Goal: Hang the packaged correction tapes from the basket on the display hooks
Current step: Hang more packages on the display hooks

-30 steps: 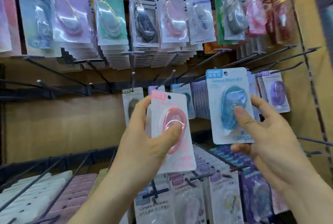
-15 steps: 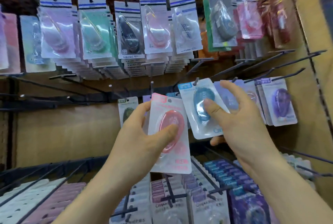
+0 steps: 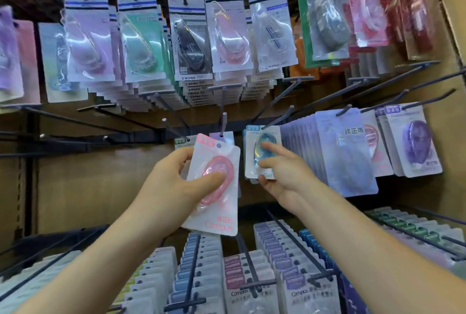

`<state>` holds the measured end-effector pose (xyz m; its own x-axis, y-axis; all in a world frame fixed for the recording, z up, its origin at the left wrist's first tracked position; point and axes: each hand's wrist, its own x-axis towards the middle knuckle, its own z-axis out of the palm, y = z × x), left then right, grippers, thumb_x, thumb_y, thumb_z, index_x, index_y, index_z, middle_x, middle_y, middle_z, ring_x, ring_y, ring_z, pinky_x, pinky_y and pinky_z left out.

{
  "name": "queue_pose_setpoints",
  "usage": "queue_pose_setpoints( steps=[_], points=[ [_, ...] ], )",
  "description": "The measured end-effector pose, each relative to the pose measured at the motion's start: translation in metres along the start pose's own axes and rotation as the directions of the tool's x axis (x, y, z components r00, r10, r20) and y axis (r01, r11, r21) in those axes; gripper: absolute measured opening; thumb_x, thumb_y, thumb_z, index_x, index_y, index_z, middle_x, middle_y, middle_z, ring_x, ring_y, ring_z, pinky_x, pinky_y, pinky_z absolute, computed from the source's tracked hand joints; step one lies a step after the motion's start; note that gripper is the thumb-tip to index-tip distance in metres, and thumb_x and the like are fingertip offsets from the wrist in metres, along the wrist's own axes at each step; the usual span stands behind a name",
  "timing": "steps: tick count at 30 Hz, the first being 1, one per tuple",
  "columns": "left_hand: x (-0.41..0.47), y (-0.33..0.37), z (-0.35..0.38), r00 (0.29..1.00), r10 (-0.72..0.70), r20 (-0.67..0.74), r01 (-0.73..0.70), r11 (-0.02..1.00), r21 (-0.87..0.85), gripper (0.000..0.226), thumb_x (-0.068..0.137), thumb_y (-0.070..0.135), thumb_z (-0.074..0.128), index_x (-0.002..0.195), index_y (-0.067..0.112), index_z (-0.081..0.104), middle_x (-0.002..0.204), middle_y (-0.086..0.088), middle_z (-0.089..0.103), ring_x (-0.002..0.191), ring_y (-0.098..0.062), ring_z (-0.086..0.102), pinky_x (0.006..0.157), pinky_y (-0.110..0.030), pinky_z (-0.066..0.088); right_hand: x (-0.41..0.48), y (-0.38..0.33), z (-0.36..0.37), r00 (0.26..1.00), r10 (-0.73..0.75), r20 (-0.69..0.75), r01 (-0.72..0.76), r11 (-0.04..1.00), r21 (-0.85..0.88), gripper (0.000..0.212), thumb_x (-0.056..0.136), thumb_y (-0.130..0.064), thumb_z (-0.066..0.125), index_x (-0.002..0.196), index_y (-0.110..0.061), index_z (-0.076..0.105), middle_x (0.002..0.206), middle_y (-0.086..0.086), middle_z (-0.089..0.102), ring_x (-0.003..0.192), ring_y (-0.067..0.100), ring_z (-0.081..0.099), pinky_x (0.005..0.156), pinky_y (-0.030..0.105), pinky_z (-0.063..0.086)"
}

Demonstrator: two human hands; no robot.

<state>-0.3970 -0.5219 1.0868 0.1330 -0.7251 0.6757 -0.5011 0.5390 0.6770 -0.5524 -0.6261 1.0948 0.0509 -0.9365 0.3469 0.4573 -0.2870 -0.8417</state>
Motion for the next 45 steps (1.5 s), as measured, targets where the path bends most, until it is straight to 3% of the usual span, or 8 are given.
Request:
queue_pose_setpoints(
  steps=[5,10,16,20,23,33,41,45],
  points=[
    [0.008,-0.006,-0.003,0.998,-0.063,0.023,0.064,0.997,-0.035,0.037,0.081,0.028,0.078,0.115,0.028,0.064,0.099,0.004,0.076,0.079,-0.018,0.075,0.068,-0.037,0.059,0.027,0.002,0.012,0.992,0.104,-0.079,-0.103,0.995,0.016,0.035,0.099,-0.007,0.051,0.127,-0.025,0.063,0.089,0.003,0.051,0.074,0.02,0.053,0.095,0.039,0.052],
    [0.008,-0.007,-0.005,0.995,-0.08,0.058,0.084,0.994,-0.07,0.037,0.08,0.029,0.077,0.115,0.028,0.065,0.099,0.004,0.076,0.08,-0.02,0.075,0.068,-0.038,0.059,0.037,0.013,0.01,0.983,0.142,-0.113,-0.141,0.99,0.02,0.038,0.095,-0.007,0.058,0.133,-0.013,0.058,0.108,0.011,0.055,0.098,0.027,0.053,0.095,0.041,0.049],
    [0.006,-0.005,-0.008,0.993,-0.076,0.087,0.088,0.987,-0.135,0.038,0.084,0.03,0.073,0.12,0.023,0.061,0.103,0.004,0.075,0.084,-0.019,0.075,0.065,-0.033,0.056,0.021,0.017,-0.005,0.985,0.17,-0.032,-0.173,0.975,-0.142,0.055,0.09,-0.001,0.055,0.135,-0.031,0.055,0.114,0.009,0.048,0.107,0.029,0.05,0.091,0.047,0.048],
    [0.004,-0.006,-0.002,0.993,-0.087,0.078,0.101,0.977,-0.188,0.033,0.087,0.031,0.07,0.118,0.023,0.059,0.106,0.003,0.074,0.088,-0.018,0.074,0.073,-0.039,0.06,-0.012,0.012,-0.018,0.969,0.188,0.163,-0.16,0.972,-0.17,0.038,0.094,-0.021,0.064,0.13,-0.024,0.054,0.12,0.015,0.061,0.117,0.034,0.059,0.095,0.047,0.053],
    [0.002,-0.006,0.004,0.993,-0.069,0.096,0.092,0.962,-0.256,0.037,0.083,0.034,0.071,0.116,0.023,0.059,0.107,-0.001,0.074,0.093,-0.022,0.074,0.085,-0.05,0.058,-0.039,0.004,-0.019,0.852,0.222,0.474,-0.139,0.969,-0.205,0.042,0.09,-0.045,0.061,0.125,-0.021,0.062,0.113,0.017,0.072,0.106,0.031,0.07,0.096,0.049,0.053],
    [-0.004,0.002,0.02,0.998,0.0,0.056,0.015,0.963,-0.269,0.031,0.082,0.036,0.07,0.105,0.015,0.07,0.094,-0.003,0.077,0.086,-0.024,0.075,0.072,-0.039,0.06,-0.066,0.001,-0.026,0.843,-0.077,0.532,0.182,0.972,-0.147,0.04,0.088,-0.011,0.069,0.125,-0.023,0.057,0.105,0.006,0.076,0.096,0.023,0.074,0.081,0.043,0.061],
    [-0.023,0.023,0.047,0.997,0.075,-0.008,-0.072,0.92,-0.386,0.043,0.075,0.034,0.07,0.111,0.012,0.066,0.096,-0.008,0.077,0.09,-0.028,0.074,0.081,-0.049,0.059,-0.077,-0.015,-0.074,0.828,-0.341,0.446,0.455,0.873,-0.177,0.033,0.081,-0.027,0.069,0.114,-0.026,0.066,0.101,-0.006,0.077,0.093,0.01,0.073,0.075,0.025,0.059],
    [-0.029,0.044,0.075,0.981,0.18,-0.068,-0.192,0.894,-0.405,0.06,0.073,0.025,0.07,0.128,0.037,0.051,0.095,-0.009,0.077,0.088,-0.028,0.074,0.077,-0.048,0.061,-0.082,-0.031,-0.106,0.793,-0.487,0.367,0.559,0.821,-0.119,0.031,0.081,-0.027,0.066,0.111,-0.032,0.068,0.102,-0.01,0.076,0.095,0.008,0.073,0.076,0.022,0.059]
  ],
)
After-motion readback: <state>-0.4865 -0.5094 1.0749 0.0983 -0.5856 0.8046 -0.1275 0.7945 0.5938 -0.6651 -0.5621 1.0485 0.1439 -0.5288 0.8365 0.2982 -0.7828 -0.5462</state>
